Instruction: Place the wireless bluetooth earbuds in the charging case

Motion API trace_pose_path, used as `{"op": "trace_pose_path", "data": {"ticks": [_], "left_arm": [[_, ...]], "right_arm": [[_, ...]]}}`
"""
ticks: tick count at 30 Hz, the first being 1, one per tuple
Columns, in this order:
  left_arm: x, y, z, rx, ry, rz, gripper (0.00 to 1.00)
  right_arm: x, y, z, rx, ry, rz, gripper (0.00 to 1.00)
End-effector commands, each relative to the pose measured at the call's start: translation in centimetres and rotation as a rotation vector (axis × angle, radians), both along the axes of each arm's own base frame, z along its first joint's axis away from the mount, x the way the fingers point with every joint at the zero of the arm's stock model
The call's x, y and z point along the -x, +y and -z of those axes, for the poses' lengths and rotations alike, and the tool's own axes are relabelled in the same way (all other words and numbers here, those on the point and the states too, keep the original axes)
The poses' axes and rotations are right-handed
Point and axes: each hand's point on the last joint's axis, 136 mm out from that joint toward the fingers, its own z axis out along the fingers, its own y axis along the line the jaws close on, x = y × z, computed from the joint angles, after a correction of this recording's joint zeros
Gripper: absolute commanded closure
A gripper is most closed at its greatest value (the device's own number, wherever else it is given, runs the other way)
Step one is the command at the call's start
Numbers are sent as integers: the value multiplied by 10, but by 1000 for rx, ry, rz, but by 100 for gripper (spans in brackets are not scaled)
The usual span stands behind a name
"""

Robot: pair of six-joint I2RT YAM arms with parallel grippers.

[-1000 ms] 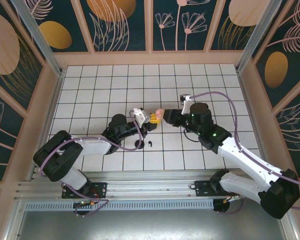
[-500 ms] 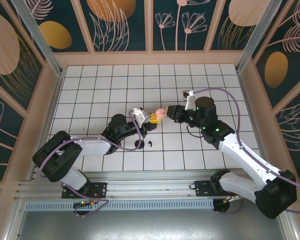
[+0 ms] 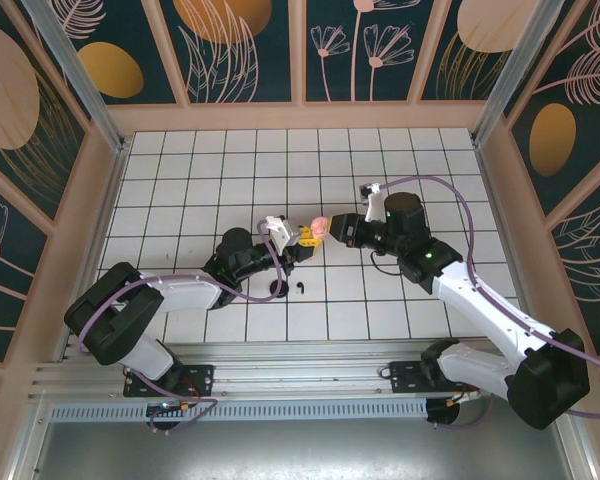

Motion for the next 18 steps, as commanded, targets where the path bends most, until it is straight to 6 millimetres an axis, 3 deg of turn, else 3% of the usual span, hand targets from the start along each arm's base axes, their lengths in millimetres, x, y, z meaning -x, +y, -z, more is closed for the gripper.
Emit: {"op": "trace_pose_path", "data": {"ticks": [1,8,18], "left_arm": [[0,-2,-24,42,-51,8,92],[0,-2,-24,41,-52,8,92],[8,-4,-21,11,-88,56,91]], "right_arm": [[3,1,-2,9,-2,-26,73],[12,3,9,47,26,-56,74],[4,-6,-28,-14,-18,-79,71]]}}
